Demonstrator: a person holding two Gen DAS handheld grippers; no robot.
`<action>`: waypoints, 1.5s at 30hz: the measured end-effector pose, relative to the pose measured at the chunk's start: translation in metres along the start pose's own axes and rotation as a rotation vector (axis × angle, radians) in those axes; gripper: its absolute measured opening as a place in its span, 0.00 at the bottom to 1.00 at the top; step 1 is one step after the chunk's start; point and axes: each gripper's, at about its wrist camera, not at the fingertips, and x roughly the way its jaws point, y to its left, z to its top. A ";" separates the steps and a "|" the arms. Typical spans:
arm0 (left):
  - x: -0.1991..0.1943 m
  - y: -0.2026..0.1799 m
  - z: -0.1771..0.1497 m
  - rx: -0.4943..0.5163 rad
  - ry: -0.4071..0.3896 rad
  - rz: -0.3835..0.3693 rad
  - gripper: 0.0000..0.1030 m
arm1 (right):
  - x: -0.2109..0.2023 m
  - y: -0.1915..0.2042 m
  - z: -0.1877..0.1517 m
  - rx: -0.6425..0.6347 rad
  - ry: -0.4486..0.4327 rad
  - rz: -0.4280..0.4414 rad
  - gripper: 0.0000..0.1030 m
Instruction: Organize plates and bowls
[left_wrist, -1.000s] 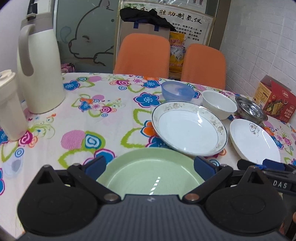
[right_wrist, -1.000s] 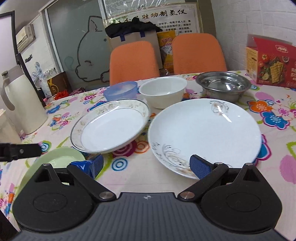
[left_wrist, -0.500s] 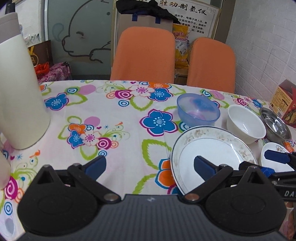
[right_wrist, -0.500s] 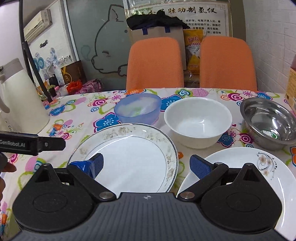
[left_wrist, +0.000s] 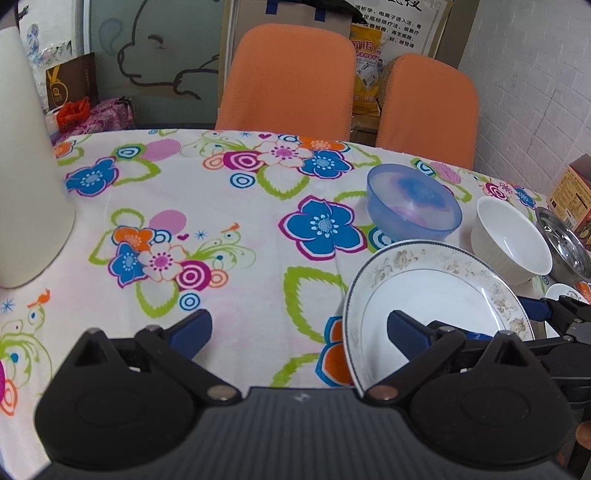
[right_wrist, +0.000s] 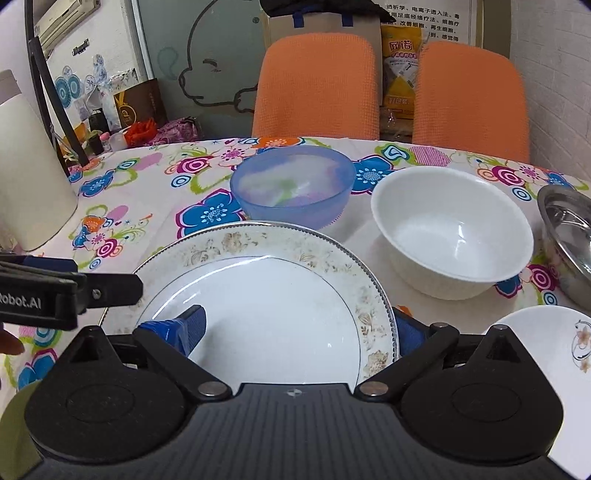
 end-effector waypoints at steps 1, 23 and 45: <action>0.001 0.000 0.000 -0.007 0.000 -0.001 0.97 | 0.001 0.001 0.001 -0.006 -0.001 0.009 0.87; 0.021 -0.031 -0.006 0.121 0.025 -0.035 0.55 | -0.007 0.014 -0.027 -0.087 -0.079 -0.004 0.88; -0.036 -0.022 -0.009 0.000 0.006 -0.044 0.32 | -0.053 0.036 -0.024 -0.004 -0.137 0.092 0.88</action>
